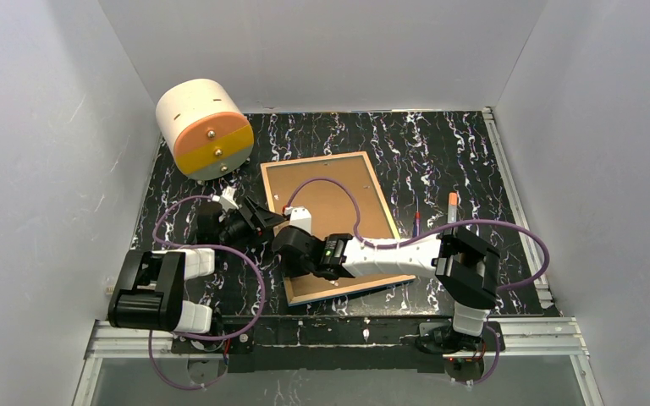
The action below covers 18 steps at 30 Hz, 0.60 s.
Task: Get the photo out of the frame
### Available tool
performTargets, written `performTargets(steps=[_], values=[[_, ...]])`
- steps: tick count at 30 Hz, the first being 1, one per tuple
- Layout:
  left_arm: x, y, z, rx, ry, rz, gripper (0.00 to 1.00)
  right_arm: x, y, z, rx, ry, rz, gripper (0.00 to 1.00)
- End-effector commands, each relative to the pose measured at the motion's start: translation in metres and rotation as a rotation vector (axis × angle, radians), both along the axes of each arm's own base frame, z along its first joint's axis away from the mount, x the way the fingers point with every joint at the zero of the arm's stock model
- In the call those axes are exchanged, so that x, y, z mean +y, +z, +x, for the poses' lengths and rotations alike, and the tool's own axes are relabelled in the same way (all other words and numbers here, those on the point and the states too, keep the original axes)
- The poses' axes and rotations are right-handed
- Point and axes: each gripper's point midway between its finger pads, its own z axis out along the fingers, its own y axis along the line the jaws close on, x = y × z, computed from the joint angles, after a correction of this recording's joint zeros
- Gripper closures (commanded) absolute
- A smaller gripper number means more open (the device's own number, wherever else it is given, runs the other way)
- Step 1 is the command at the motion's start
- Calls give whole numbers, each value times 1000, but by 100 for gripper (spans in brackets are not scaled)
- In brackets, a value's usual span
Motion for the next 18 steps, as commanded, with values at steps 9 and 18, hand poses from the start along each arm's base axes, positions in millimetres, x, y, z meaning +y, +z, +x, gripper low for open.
performTargets(steps=[9, 18], values=[[-4, -5, -4, -4, 7, -43, 46, 28, 55, -1, -11, 32, 227, 99], [-4, -3, -1, -11, 11, -54, 54, 26, 58, -1, -19, 36, 235, 99]])
